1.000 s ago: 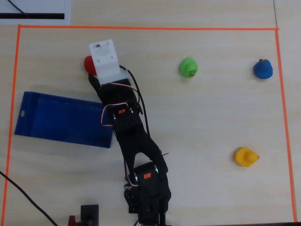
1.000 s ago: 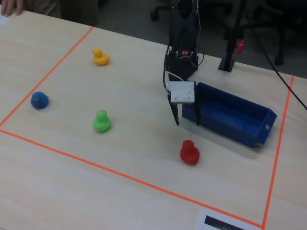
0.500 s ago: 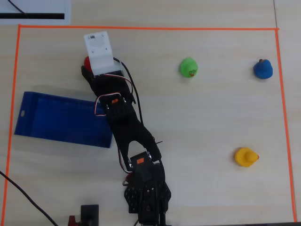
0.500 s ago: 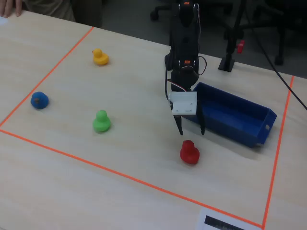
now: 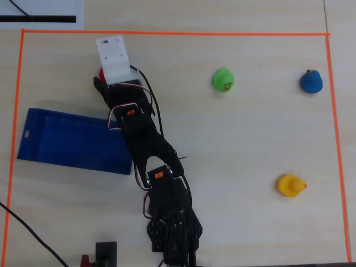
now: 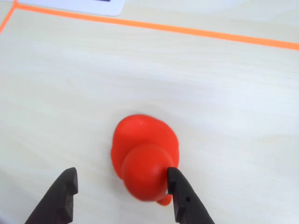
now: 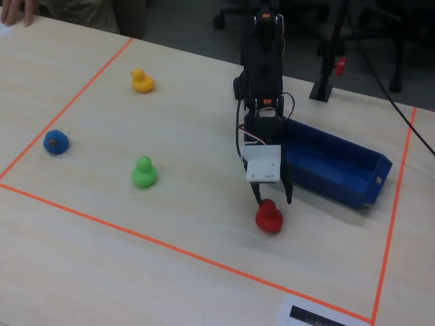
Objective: Grasp red duck and put it into box.
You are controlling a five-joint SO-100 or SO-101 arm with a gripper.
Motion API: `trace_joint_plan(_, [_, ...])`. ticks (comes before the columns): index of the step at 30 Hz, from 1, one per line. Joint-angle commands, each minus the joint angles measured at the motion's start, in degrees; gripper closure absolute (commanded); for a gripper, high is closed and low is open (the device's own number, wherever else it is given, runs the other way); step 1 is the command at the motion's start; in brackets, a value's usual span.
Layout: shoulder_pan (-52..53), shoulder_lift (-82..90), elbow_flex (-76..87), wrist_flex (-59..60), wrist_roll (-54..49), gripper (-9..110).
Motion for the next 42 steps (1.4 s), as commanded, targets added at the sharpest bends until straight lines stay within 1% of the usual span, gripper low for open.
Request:
trace_joint_plan(1, [0.44,0.09,-3.16,-0.53,0.35,76])
trace_joint_plan(13, [0.26,-5.27,-4.75,-2.46,0.35,77])
trace_joint_plan(17, [0.18,-6.33,-6.42,-2.46,1.49,79])
trace_joint_plan(20, [0.00,-7.03,-7.47,-2.37,1.85,84])
trace_joint_plan(24, [0.00,-7.47,-7.73,-0.88,0.79,100])
trace_joint_plan(29, [0.62,-5.63,-7.73,0.53,2.46,101])
trace_joint_plan(35, [0.09,7.56,-12.83,20.04,12.74,101])
trace_joint_plan(38, [-2.55,13.01,-18.02,33.93,19.78,101])
trace_joint_plan(42, [-7.82,14.68,-25.49,48.69,30.94,101])
